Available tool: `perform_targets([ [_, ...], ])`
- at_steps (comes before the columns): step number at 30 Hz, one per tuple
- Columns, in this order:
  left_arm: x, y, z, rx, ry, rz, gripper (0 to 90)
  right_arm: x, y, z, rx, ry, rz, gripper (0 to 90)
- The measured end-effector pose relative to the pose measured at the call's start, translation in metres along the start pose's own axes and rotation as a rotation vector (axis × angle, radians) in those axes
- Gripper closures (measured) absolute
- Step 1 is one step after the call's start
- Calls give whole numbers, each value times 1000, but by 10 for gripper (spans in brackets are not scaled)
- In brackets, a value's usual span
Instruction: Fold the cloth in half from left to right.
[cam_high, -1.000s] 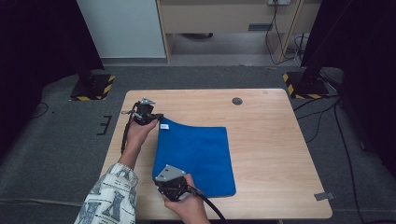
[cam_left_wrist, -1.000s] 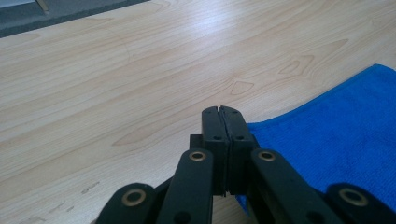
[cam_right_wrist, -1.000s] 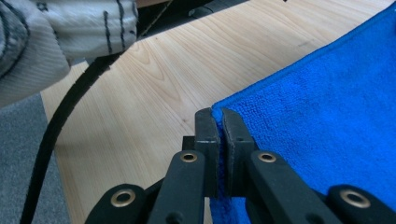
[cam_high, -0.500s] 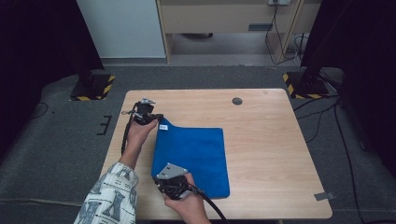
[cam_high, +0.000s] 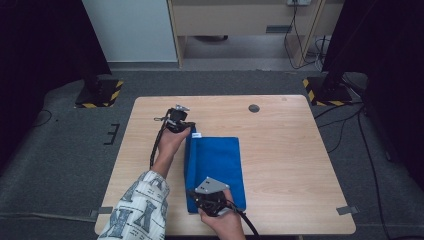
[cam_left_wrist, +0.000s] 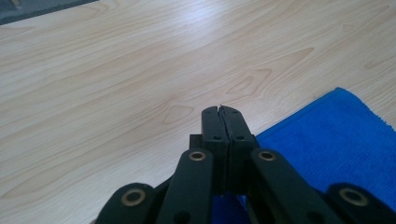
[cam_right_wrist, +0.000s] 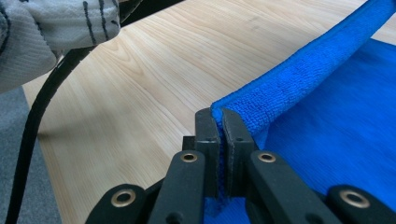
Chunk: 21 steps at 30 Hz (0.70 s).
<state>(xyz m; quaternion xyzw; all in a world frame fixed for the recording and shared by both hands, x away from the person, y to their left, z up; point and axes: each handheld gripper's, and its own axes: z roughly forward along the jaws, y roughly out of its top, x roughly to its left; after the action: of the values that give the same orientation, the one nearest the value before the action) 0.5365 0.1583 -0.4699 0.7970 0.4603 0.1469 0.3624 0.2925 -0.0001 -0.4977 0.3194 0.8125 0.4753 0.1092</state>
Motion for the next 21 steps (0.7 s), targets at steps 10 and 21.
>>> perform_targets([
  [10, -33, 5, 22, 8, -42, 23, 888, -15, -13, -23, 31, -41, 11, 871],
  [21, -54, 10, 38, 12, -73, 27, 887, -27, -31, -34, 66, -52, 43, 869],
])
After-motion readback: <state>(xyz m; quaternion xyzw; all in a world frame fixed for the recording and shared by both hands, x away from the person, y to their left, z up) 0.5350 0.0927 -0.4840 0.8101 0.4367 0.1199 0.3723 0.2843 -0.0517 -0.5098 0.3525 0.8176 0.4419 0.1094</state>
